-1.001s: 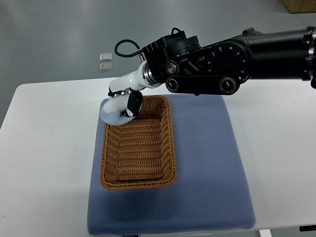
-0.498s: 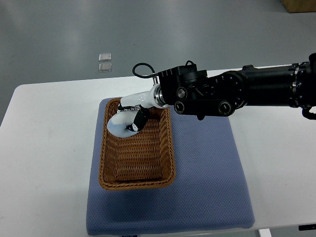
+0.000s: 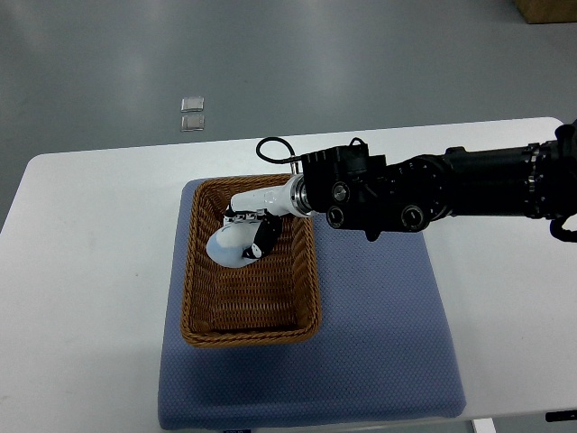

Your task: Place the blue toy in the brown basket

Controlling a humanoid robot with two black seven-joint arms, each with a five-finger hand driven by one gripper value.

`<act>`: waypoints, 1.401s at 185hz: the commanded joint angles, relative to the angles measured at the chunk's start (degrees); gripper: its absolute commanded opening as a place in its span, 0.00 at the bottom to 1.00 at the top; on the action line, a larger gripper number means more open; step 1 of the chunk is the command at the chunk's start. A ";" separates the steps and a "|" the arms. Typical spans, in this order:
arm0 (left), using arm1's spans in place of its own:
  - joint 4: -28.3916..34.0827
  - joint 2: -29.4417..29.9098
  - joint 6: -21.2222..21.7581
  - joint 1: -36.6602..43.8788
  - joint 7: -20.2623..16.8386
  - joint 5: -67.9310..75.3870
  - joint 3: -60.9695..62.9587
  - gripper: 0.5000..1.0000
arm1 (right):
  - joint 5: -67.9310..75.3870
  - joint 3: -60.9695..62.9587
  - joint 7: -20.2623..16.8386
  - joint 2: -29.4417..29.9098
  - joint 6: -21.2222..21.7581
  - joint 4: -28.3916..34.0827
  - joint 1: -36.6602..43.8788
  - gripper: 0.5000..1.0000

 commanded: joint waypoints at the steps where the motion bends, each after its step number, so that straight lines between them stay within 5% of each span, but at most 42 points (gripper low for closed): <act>1: 0.07 0.00 0.00 -0.02 0.00 0.00 0.00 1.00 | 0.04 -0.03 0.01 0.00 0.06 -0.22 -1.04 0.81; 100: 0.25 0.00 0.09 -0.02 0.00 0.00 0.00 1.00 | 4.26 15.97 1.59 0.00 3.05 -1.18 3.97 0.83; 125: 0.16 0.00 0.09 -0.02 0.00 0.00 0.00 1.00 | 6.28 20.36 1.59 -4.22 4.72 -1.18 3.44 0.83; 148: 0.16 0.00 0.09 -0.02 0.00 0.00 0.00 1.00 | 12.60 31.16 2.21 -13.44 5.24 -1.97 -4.29 0.82; 169: 0.07 0.00 0.09 0.06 0.00 0.00 0.08 1.00 | 17.17 41.27 2.21 -15.47 5.33 -4.79 -11.32 0.82; 259: 0.07 0.00 0.09 -0.02 0.00 0.00 0.08 1.00 | 24.65 80.39 6.69 -6.50 6.12 -10.94 -40.42 0.82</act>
